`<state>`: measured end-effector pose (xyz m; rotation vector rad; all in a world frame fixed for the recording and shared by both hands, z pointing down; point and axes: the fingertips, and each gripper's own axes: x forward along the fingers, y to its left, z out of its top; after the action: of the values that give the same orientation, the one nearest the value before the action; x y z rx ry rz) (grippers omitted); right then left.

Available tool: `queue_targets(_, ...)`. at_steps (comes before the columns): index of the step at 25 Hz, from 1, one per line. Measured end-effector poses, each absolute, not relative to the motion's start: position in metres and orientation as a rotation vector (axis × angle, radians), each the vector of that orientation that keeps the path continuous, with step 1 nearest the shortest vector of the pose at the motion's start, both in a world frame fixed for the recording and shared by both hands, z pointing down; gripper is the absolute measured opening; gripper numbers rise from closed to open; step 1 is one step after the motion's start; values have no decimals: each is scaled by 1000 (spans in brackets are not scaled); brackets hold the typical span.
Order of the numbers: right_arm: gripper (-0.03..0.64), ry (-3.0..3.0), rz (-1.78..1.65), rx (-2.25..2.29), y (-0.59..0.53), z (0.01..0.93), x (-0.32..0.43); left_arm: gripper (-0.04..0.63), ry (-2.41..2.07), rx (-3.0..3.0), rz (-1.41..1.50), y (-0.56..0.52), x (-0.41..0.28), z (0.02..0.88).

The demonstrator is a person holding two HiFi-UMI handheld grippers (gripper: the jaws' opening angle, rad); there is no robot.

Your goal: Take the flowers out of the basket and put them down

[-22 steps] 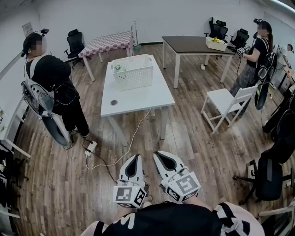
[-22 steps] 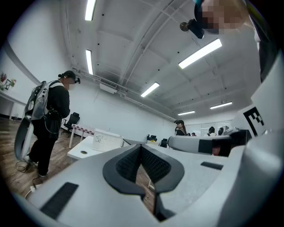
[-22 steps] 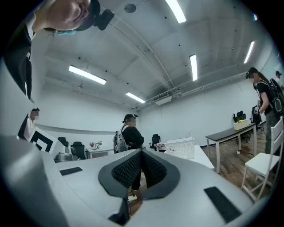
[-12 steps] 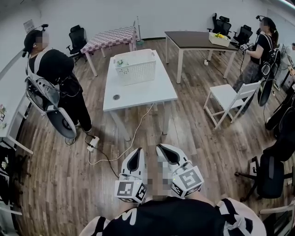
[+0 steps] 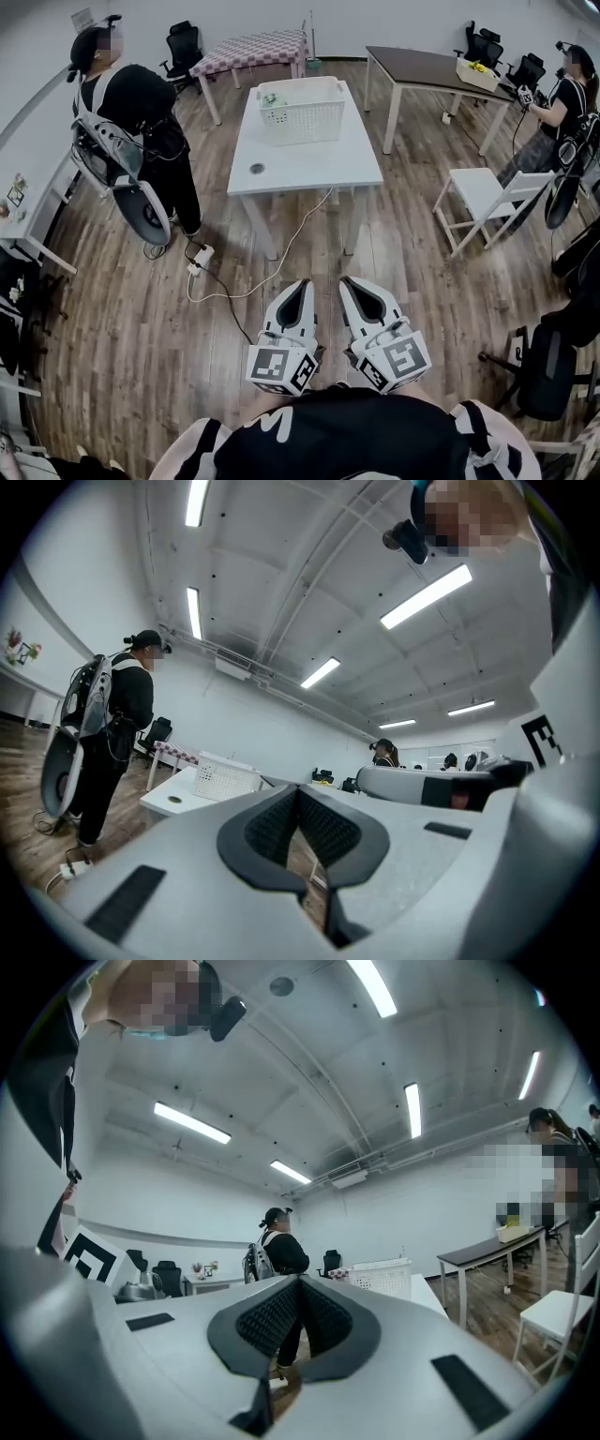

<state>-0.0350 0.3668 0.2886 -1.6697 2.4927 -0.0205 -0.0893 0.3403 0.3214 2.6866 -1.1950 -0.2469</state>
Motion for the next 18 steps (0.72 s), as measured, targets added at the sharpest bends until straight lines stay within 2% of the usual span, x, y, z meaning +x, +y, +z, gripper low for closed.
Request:
queue_targets(10,17,2518,-72,-1645,380,311,4,-5,-1258,2636,-263,365,-58,337)
queue_targets(18,17,2559,-62,-1576,373,315,6,-5,-1328,2622,-260,360,-55,339)
